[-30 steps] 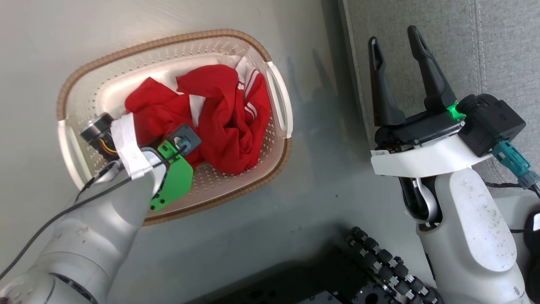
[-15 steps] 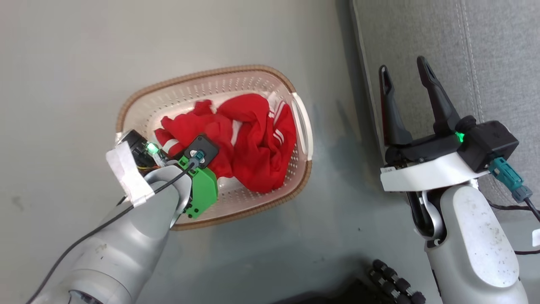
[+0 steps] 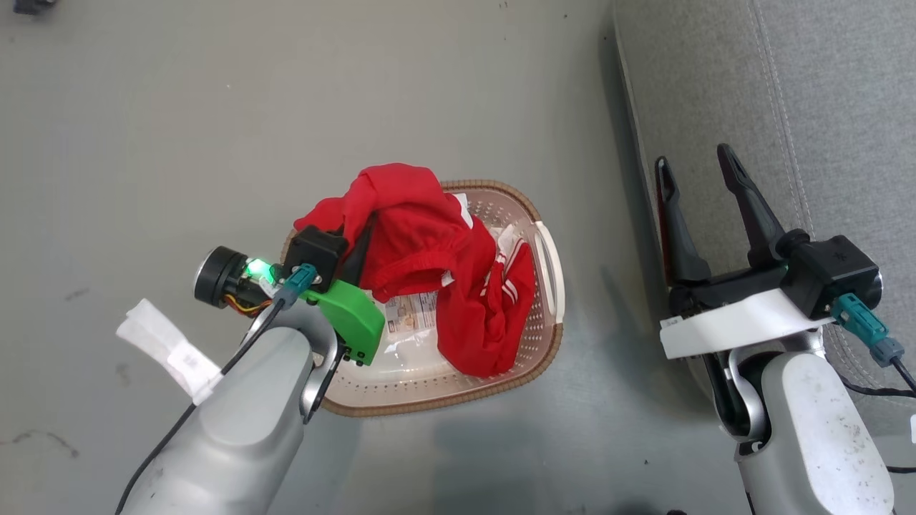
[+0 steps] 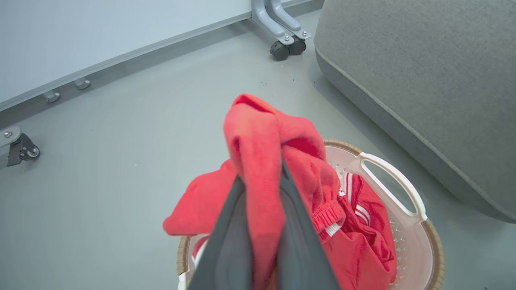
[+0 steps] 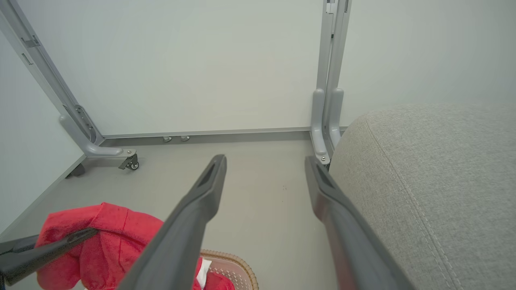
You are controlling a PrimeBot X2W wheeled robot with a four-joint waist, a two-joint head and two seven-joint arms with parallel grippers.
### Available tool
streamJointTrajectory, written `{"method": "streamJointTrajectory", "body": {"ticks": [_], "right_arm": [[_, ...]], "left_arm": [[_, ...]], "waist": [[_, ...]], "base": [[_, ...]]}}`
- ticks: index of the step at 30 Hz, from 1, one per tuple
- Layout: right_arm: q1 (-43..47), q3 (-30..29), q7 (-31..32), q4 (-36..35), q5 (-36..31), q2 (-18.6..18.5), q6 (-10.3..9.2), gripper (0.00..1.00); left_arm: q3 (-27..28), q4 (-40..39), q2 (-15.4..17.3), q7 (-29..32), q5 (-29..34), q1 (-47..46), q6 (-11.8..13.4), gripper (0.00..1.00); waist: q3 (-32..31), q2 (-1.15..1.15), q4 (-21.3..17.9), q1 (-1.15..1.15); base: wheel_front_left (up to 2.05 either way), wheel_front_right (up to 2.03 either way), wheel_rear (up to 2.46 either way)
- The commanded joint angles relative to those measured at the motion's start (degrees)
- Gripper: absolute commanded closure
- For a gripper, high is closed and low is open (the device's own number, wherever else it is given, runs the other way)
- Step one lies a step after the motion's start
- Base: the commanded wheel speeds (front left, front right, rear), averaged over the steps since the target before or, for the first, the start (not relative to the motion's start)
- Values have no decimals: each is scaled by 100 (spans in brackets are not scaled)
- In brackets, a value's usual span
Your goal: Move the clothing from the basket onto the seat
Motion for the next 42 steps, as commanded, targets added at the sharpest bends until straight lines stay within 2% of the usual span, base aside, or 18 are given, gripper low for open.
{"method": "streamJointTrajectory", "body": {"ticks": [1,11,20,27,42], "right_arm": [[123,-25,48,-38,-21,-14,-2,0],[551,-174,359,-230,-93,-14,-2,0],[953,-184,611,-398,-95,-13,-2,0],[1294,-143,749,-510,-43,-12,-2,0],[2011,-136,996,-708,121,-12,-1,0]], "left_arm": [[123,-270,89,-17,-46,193,89,100],[969,-2325,461,-17,-117,1051,399,100],[1356,-3718,672,-17,-126,1616,303,100],[1370,-4313,782,26,-281,2045,244,100],[1129,-4717,792,247,-465,2910,441,100]], "waist": [[-423,0,266,0],[-1051,0,549,0],[-1608,0,664,0],[-1985,0,662,0],[-2677,0,693,0]], "base": [[0,0,0],[0,0,0],[0,0,0],[0,0,0],[0,0,0]]}}
